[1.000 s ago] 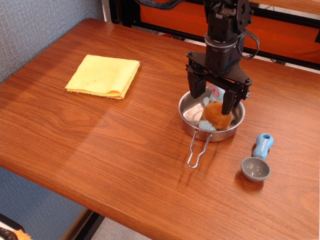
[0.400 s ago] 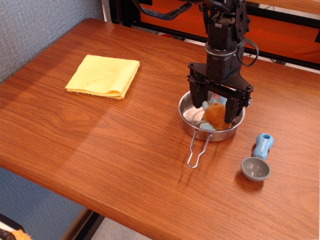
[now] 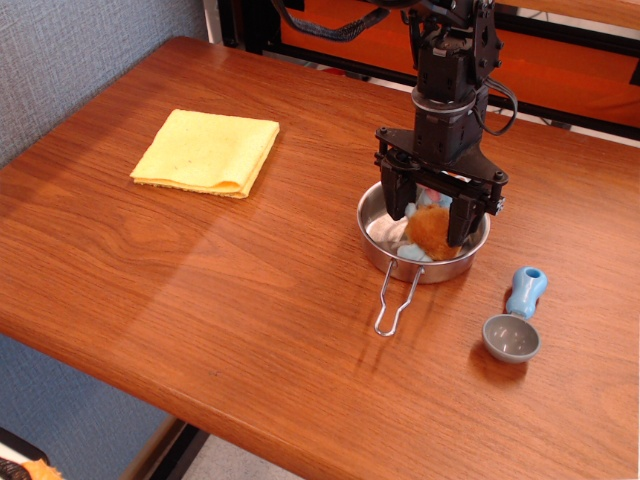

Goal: Remove stuffed animal from pot, move left, then place on yellow cloth.

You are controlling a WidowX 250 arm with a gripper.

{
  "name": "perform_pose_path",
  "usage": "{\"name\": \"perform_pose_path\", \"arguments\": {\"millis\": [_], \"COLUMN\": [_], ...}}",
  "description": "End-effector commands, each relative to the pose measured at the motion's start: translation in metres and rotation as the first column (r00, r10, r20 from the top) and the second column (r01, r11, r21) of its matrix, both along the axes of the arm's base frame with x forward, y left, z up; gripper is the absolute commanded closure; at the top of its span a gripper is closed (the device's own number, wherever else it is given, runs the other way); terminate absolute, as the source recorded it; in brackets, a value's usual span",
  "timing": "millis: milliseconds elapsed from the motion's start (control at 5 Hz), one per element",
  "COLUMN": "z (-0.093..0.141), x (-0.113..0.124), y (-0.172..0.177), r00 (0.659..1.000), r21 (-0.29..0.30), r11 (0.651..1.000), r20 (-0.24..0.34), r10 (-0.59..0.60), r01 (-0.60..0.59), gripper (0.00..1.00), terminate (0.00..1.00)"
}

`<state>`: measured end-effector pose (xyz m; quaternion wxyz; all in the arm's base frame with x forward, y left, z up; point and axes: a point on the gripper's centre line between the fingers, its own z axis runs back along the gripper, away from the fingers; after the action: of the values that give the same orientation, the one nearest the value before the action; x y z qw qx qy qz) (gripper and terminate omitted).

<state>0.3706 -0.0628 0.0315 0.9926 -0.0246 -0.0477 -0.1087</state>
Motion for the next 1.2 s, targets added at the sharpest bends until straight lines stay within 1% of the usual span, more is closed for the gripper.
{"name": "perform_pose_path", "arguments": {"millis": [0,200,400,600,800,1000], "z": [0.025,0.038,0.055,0.078,0.092,0.097], "x": [0.001,-0.001,0.001,0.003,-0.008,-0.034], "y": [-0.003,0.0,0.003,0.005,0.021,0.056], "r00": [0.999,0.998,0.995,0.989,0.987,0.98], "r21": [0.007,0.015,0.058,0.075,0.124,0.143], "r11": [1.0,1.0,0.998,0.997,0.99,0.976], "r20": [0.044,0.07,0.102,0.147,0.151,0.137], "r10": [-0.012,-0.003,-0.009,-0.011,0.047,0.147], "r01": [0.012,0.001,0.003,0.0,-0.066,-0.166], "gripper": [1.0,1.0,1.0,1.0,1.0,1.0], "terminate": [0.0,0.0,0.0,0.0,0.0,0.0]}}
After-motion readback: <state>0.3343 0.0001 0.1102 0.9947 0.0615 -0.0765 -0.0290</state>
